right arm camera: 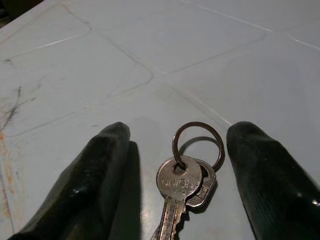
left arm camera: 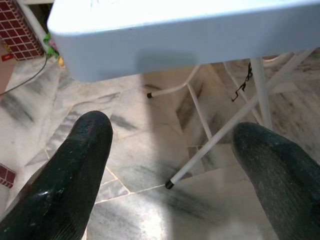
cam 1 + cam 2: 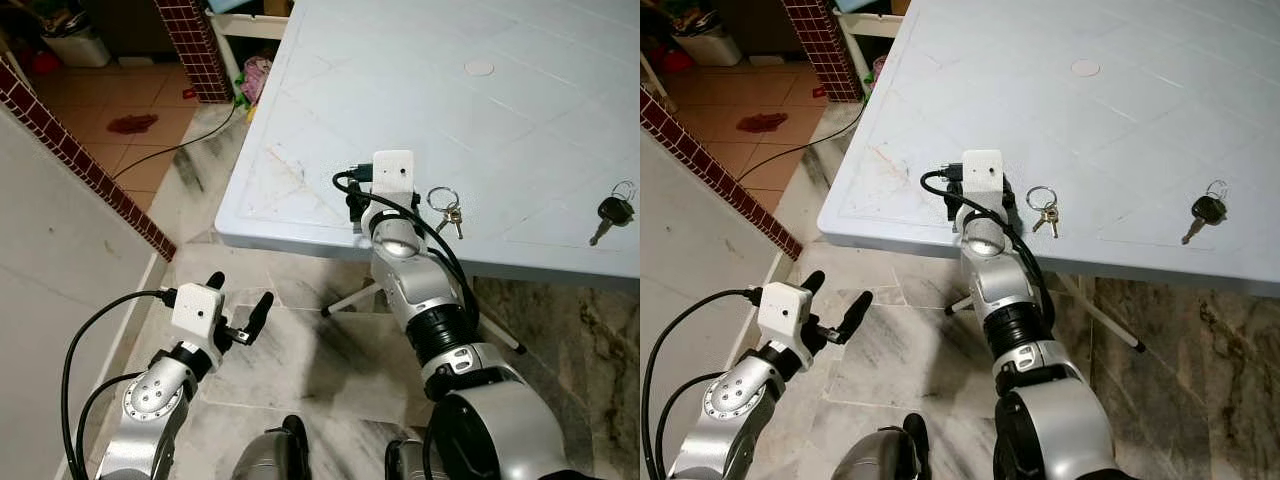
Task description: Hang keys on a hook
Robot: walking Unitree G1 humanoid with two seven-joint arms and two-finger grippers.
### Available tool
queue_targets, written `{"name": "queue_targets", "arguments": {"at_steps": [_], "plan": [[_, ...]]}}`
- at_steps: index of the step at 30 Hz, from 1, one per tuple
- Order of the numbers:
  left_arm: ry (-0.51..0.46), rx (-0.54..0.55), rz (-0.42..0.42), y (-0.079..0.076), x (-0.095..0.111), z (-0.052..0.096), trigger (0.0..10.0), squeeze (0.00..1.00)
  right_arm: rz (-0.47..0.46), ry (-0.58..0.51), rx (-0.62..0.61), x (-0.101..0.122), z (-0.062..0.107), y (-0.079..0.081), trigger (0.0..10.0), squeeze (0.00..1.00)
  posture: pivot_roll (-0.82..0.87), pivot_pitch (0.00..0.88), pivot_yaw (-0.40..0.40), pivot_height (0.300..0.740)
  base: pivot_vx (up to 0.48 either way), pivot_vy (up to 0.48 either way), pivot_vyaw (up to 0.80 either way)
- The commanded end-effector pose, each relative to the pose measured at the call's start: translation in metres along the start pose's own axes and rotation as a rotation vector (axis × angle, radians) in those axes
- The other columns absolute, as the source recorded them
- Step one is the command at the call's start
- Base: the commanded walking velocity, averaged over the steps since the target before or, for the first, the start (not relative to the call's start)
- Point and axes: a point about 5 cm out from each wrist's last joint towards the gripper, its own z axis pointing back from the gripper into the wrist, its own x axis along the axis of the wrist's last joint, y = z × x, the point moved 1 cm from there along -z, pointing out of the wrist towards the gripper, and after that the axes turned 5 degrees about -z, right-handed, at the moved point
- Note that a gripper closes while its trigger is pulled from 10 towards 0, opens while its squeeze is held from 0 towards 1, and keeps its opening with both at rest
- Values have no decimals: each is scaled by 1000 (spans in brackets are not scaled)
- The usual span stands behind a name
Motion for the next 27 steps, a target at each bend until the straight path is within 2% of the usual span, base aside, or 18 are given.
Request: {"name": "queue_targets", "arguments": {"at_steps": [1,7,11,18,27], "plan": [[21,6,-8,4,-3,6,10000,0,-28,92,25,-16,4,14,0,0,37,251,144,740,0,0,0],[25,5,-3,3,-3,6,10000,0,34,122,-53,-21,5,14,0,0,35,254,142,740,0,0,0],[25,7,0,3,-3,6,10000,0,55,145,-37,-29,8,19,0,0,34,254,140,740,0,0,0],[26,6,2,2,-3,6,10000,0,37,176,-44,-36,10,18,0,0,29,255,137,740,0,0,0],[26,5,5,1,-4,4,10000,0,39,172,-34,-35,10,18,0,0,28,254,134,740,0,0,0]]}}
